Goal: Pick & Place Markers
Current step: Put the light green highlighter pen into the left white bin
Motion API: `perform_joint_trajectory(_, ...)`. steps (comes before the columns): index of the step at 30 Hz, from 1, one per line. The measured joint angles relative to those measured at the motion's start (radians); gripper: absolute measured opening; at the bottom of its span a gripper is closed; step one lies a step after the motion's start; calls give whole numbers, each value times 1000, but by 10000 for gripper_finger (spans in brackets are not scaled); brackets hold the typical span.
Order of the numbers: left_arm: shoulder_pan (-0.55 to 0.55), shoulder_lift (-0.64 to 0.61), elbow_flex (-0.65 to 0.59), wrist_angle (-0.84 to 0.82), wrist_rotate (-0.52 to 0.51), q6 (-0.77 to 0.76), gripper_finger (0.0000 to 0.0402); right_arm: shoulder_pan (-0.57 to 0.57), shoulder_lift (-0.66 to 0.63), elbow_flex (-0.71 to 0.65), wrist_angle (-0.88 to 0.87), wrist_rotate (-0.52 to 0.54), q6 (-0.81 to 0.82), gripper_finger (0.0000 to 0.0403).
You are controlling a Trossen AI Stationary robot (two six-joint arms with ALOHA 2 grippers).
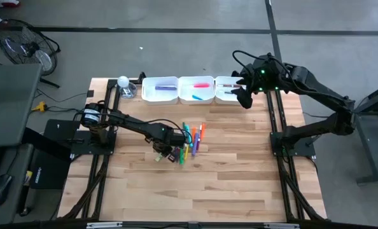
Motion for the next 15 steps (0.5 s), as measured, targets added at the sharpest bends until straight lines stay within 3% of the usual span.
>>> perform_joint_trajectory(15, 29, 7, 89, -45, -26, 84, 58, 0, 0, 0, 1, 48, -24, 222)
